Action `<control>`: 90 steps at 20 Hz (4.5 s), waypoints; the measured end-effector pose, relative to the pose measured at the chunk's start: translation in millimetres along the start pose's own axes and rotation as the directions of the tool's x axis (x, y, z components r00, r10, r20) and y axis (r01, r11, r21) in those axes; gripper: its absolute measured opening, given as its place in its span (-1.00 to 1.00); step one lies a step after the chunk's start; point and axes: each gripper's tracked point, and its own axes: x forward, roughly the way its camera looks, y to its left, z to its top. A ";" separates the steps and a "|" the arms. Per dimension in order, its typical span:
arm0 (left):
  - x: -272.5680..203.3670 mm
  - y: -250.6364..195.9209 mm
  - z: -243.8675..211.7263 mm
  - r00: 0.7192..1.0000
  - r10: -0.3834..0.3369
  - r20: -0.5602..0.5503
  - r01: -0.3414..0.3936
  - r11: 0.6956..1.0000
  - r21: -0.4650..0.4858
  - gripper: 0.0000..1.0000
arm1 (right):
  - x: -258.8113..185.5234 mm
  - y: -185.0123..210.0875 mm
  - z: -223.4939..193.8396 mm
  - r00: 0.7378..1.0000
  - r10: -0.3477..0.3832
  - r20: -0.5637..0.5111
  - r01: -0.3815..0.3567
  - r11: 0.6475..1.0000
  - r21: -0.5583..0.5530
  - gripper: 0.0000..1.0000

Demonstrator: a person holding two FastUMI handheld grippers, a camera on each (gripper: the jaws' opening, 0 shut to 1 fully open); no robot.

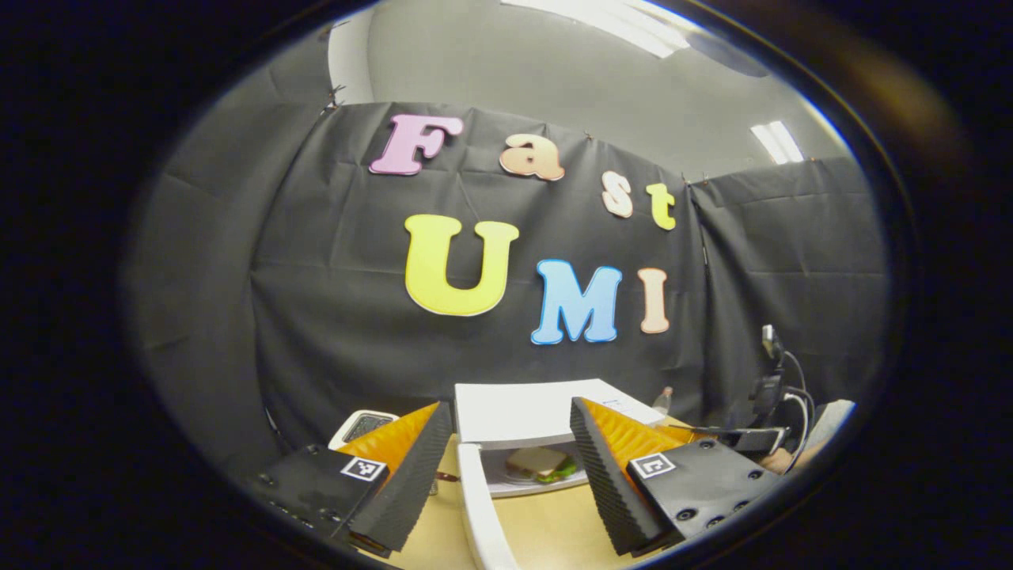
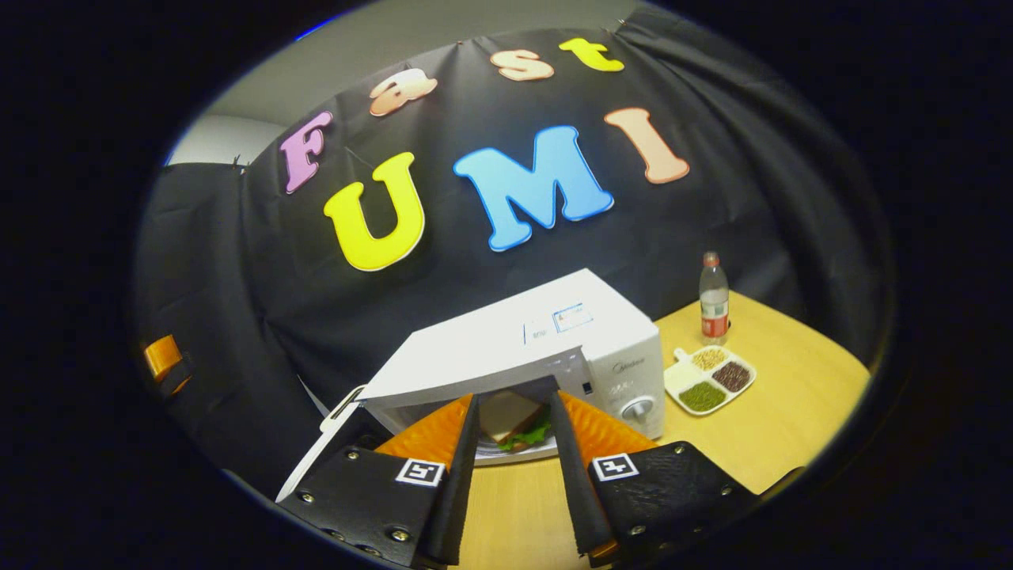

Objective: Open the microwave oven with the left hand, put the food in, and close the microwave oven.

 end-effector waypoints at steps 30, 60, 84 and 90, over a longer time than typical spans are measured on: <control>-62.8 -1.9 -40.8 0.992 0.095 -0.077 -0.093 0.995 0.036 -0.87 | -92.3 -9.7 124.8 0.964 -0.005 0.266 0.068 0.971 -0.230 0.72; -110.0 -36.5 -226.3 0.895 -0.126 -0.428 0.065 0.986 -0.155 -0.87 | -89.3 1.1 129.6 0.962 -0.032 0.272 0.104 0.961 -0.256 0.72; 56.0 -193.4 -242.1 0.879 -0.251 -0.405 0.190 0.964 -0.185 -0.87 | -72.6 -108.3 164.7 0.962 -0.033 0.270 0.110 0.954 -0.277 0.72; 99.4 -206.0 -234.7 0.893 -0.246 -0.377 0.188 0.965 -0.185 -0.87 | -69.8 -133.3 166.3 0.961 -0.049 0.272 0.127 0.952 -0.277 0.72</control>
